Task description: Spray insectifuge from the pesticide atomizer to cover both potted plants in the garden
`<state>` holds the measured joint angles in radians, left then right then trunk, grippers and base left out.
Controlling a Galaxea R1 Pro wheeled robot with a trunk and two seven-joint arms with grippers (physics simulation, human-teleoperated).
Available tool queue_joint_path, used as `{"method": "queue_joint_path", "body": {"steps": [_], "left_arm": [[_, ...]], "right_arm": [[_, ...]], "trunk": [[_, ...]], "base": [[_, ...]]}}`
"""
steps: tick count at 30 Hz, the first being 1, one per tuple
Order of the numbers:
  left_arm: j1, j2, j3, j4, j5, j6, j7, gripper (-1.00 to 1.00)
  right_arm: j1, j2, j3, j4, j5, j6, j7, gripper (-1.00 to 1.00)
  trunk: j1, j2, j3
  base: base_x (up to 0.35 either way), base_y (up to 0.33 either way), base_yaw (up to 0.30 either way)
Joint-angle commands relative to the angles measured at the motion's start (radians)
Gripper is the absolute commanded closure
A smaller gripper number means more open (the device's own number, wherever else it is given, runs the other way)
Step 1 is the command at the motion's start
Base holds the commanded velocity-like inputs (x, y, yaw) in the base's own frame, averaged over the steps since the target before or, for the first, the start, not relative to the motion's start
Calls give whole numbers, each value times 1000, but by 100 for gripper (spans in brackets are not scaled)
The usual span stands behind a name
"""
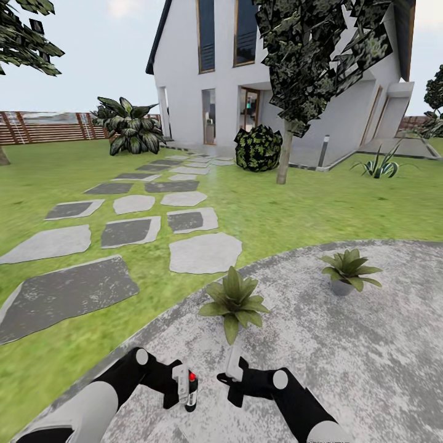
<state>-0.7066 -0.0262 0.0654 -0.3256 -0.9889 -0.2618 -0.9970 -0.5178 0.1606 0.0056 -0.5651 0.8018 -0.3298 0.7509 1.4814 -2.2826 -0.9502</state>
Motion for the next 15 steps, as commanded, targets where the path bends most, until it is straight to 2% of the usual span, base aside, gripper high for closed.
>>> {"method": "queue_joint_path", "body": {"steps": [1,5,15], "left_arm": [[0,-4,7,-1,-8,-4,0,100],[2,-10,8,0,-8,-3,20,100],[5,-35,10,1,-2,2,26,100]], "right_arm": [[-2,0,-1,-2,8,-5,1,100],[-6,0,-1,-2,8,-5,1,100],[-14,2,-1,-2,7,-5,1,100]], "trunk": [[0,0,-1],[0,0,-1],[0,0,-1]], "base": [[0,0,0],[0,0,0],[0,0,0]]}}
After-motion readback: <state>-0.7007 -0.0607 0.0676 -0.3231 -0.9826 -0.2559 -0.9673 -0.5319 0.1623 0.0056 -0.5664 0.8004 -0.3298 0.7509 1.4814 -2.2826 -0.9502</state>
